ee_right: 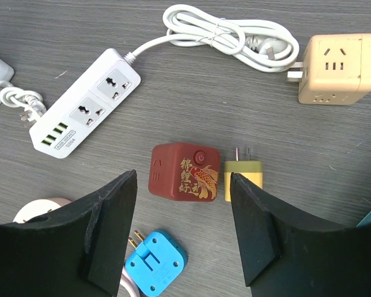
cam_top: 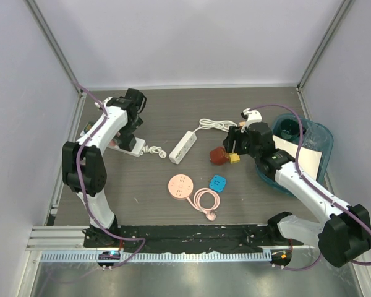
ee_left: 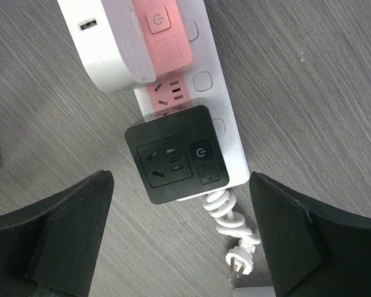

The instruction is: Pull the plug off the socket

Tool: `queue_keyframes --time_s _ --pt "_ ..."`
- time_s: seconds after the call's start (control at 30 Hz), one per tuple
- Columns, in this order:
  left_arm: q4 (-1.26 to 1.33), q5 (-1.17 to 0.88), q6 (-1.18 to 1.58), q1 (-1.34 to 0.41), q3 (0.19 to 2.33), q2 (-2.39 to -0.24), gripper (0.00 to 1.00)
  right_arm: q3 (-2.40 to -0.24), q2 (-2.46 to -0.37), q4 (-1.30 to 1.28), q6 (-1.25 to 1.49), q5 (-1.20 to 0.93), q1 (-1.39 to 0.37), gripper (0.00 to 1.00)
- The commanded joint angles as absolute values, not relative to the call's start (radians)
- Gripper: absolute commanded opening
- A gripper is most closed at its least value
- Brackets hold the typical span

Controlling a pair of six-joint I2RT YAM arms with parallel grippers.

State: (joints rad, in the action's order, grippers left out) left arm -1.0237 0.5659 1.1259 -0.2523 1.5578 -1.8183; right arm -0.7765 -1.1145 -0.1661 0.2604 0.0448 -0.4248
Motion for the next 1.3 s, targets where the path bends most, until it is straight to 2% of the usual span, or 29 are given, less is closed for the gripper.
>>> queue_keyframes --time_s 0.0,0.17,0.3,0.5,0.7,0.73,0.8,0.83,0.87,0.9,1.0,1.07,1.27 --pt "-0.976 0.618 1.180 -0.245 1.542 -1.812 0.95 -0.815 -1.098 -0.153 0.253 0.035 -0.434 0.67" --pt "-0.974 0.577 1.184 -0.236 1.537 -1.854 0.96 -0.821 -1.101 -0.155 0.256 0.038 -0.437 0.67" --pt "-0.962 0.561 1.183 -0.235 1.522 -1.865 0.92 -0.828 -1.104 -0.153 0.259 0.035 -0.443 0.67" --pt "-0.919 0.581 1.204 -0.236 1.465 -1.847 0.92 -0.836 -1.120 -0.155 0.262 0.037 -0.453 0.67" --pt "-0.882 0.614 1.177 -0.235 1.454 -1.856 0.85 -0.839 -1.118 -0.152 0.268 0.035 -0.462 0.67" --pt "-0.882 0.614 1.175 -0.236 1.457 -1.858 0.82 -0.839 -1.118 -0.153 0.271 0.032 -0.465 0.67" --pt "-0.867 0.609 1.157 -0.235 1.459 -1.859 0.68 -0.842 -1.121 -0.153 0.282 0.031 -0.474 0.67" --pt "-0.864 0.606 1.151 -0.235 1.460 -1.856 0.58 -0.844 -1.123 -0.146 0.285 0.032 -0.477 0.67" --pt "-0.865 0.604 1.144 -0.236 1.460 -1.853 0.36 -0.845 -1.126 -0.137 0.288 0.031 -0.483 0.67" --pt "-0.867 0.598 1.131 -0.236 1.462 -1.852 0.27 -0.847 -1.132 -0.126 0.301 0.031 -0.498 0.67" --pt "-0.864 0.566 1.059 -0.235 1.466 -1.822 0.14 -0.860 -1.179 -0.055 0.334 0.014 -0.543 0.67" --pt "-0.855 0.551 1.005 -0.236 1.471 -1.778 0.00 -0.897 -1.219 -0.015 0.362 -0.029 -0.563 0.67" --pt "-0.730 0.477 0.838 -0.235 1.373 -1.612 0.00 -1.006 -1.448 0.132 0.429 -0.038 -0.710 0.74"
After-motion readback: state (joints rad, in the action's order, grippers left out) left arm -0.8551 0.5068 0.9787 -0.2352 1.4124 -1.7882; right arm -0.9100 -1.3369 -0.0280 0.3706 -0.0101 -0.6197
